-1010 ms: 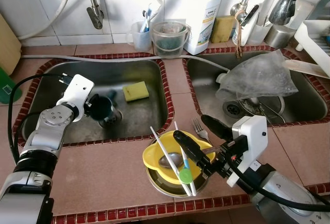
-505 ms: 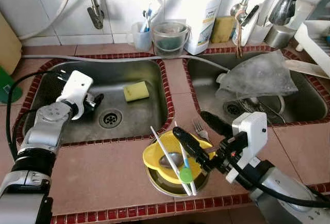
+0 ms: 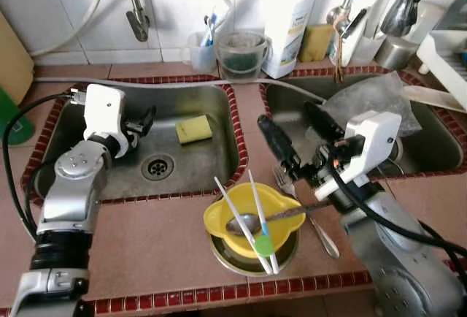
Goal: Kitchen organization
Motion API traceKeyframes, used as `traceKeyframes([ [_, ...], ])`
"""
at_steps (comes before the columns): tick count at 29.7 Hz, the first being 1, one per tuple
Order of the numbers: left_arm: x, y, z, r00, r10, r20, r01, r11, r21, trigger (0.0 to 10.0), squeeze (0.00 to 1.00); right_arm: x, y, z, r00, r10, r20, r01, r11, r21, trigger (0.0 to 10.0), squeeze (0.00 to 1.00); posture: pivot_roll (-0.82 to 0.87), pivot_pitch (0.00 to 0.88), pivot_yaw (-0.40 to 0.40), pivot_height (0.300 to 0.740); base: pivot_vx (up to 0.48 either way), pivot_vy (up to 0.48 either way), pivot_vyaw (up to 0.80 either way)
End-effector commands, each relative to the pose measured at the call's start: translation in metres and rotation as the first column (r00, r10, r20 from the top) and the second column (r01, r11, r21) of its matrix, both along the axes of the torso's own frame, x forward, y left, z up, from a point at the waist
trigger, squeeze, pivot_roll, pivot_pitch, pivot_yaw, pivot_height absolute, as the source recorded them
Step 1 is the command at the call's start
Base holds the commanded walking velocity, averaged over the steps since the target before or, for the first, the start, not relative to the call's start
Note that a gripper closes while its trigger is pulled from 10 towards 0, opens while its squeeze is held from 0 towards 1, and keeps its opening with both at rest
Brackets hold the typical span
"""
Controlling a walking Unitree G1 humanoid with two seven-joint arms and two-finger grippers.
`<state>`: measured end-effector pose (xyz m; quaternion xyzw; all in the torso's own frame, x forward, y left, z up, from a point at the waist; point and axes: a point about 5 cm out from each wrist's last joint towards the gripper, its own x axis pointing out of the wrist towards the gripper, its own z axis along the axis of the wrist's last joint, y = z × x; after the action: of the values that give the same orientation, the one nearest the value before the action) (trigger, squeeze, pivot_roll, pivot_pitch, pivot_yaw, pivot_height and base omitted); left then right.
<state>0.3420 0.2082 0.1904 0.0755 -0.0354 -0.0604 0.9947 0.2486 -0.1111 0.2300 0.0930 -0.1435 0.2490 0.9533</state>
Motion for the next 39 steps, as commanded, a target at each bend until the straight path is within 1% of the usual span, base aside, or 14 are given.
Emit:
traceKeyframes([
  [1, -0.006, -0.001, 0.004, 0.999, 0.015, 0.033, -0.013, 0.999, -0.048, 10.0, 0.0, 0.009, -0.005, -0.003, 0.997, -0.074, 0.019, 0.074, 0.997, -0.007, 10.0, 0.0, -0.08, 0.093, 0.003, 0.74, 0.0, 0.0, 0.0],
  [2, -0.009, -0.007, 0.004, 0.999, 0.007, 0.045, -0.003, 0.996, -0.094, 10.0, 0.0, 0.018, -0.009, -0.007, 0.991, -0.132, 0.033, 0.133, 0.991, -0.026, 10.0, 0.0, -0.07, 0.083, -0.003, 0.74, 0.0, 0.0, 0.0],
  [5, -0.013, -0.013, 0.004, 0.997, 0.012, 0.074, -0.005, 0.994, -0.105, 10.0, 0.0, 0.027, -0.015, -0.01, 0.976, -0.21, 0.054, 0.212, 0.976, -0.047, 10.0, 0.0, -0.06, 0.071, -0.002, 0.74, 0.0, 0.0, 0.0],
  [6, -0.013, -0.013, 0.004, 0.997, 0.012, 0.074, -0.005, 0.994, -0.105, 10.0, 0.0, 0.027, -0.015, -0.01, 0.976, -0.21, 0.054, 0.212, 0.976, -0.047, 10.0, 0.0, -0.06, 0.071, -0.002, 0.74, 0.0, 0.0, 0.0],
  [7, -0.017, -0.017, 0.005, 0.994, 0.02, 0.105, -0.003, 0.988, -0.155, 10.0, 0.0, 0.033, -0.019, -0.012, 0.965, -0.252, 0.074, 0.257, 0.964, -0.067, 10.0, 0.0, -0.05, 0.053, -0.009, 0.74, 0.0, 0.0, 0.0],
  [11, -0.025, -0.028, 0.003, 0.989, 0.014, 0.147, 0.016, 0.98, -0.2, 10.0, 0.0, 0.039, -0.02, -0.015, 0.957, -0.271, 0.107, 0.28, 0.956, -0.085, 10.0, 0.0, -0.05, 0.037, -0.007, 0.74, 0.0, 0.0, 0.0],
  [12, -0.025, -0.028, 0.003, 0.989, 0.014, 0.147, 0.016, 0.98, -0.2, 10.0, 0.0, 0.039, -0.02, -0.015, 0.957, -0.271, 0.107, 0.28, 0.956, -0.085, 10.0, 0.0, -0.05, 0.037, -0.007, 0.74, 0.0, 0.0, 0.0],
  [14, -0.03, -0.034, 0.005, 0.986, 0.003, 0.169, 0.032, 0.978, -0.205, 10.0, 0.0, 0.043, -0.02, -0.016, 0.95, -0.281, 0.134, 0.293, 0.953, -0.077, 10.0, 0.0, -0.04, 0.024, -0.008, 0.74, 0.0, 0.0, 0.0],
  [17, -0.032, -0.037, 0.005, 0.985, -0.002, 0.17, 0.038, 0.978, -0.206, 10.0, 0.0, 0.047, -0.019, -0.017, 0.946, -0.285, 0.153, 0.299, 0.951, -0.076, 10.0, 0.0, -0.04, 0.015, -0.008, 0.74, 0.0, 0.0, 0.0],
  [20, -0.032, -0.038, 0.005, 0.985, -0.006, 0.172, 0.043, 0.976, -0.213, 10.0, 0.0, 0.048, -0.019, -0.017, 0.944, -0.288, 0.164, 0.302, 0.95, -0.072, 10.0, 0.0, -0.04, 0.013, -0.008, 0.74, 0.0, 0.0, 0.0],
  [25, -0.032, -0.036, 0.002, 0.986, -0.007, 0.164, 0.039, 0.98, -0.197, 10.0, 0.0, 0.051, -0.018, -0.017, 0.932, -0.31, 0.191, 0.328, 0.942, -0.072, 10.0, 0.0, -0.05, 0.003, -0.007, 0.74, 0.0, 0.0, 0.0],
  [27, -0.034, -0.037, -0.002, 0.986, -0.009, 0.165, 0.042, 0.98, -0.197, 10.0, 0.0, 0.053, -0.021, -0.022, 0.916, -0.346, 0.203, 0.365, 0.929, -0.066, 10.0, 0.0, -0.05, 0.0, -0.008, 0.74, 0.0, 0.0, 0.0],
  [33, -0.038, -0.035, -0.022, 0.989, -0.006, 0.147, 0.034, 0.982, -0.188, 10.0, 0.0, 0.052, -0.03, -0.041, 0.909, -0.378, 0.173, 0.397, 0.914, -0.088, 10.0, 0.0, -0.06, 0.0, -0.013, 0.74, 0.0, 0.0, 0.0],
  [39, -0.039, -0.035, -0.028, 0.991, -0.009, 0.137, 0.035, 0.982, -0.186, 10.0, 0.0, 0.052, -0.036, -0.051, 0.9, -0.403, 0.166, 0.422, 0.901, -0.099, 10.0, 0.0, -0.07, 0.0, -0.012, 0.74, 0.0, 0.0, 0.0],
])
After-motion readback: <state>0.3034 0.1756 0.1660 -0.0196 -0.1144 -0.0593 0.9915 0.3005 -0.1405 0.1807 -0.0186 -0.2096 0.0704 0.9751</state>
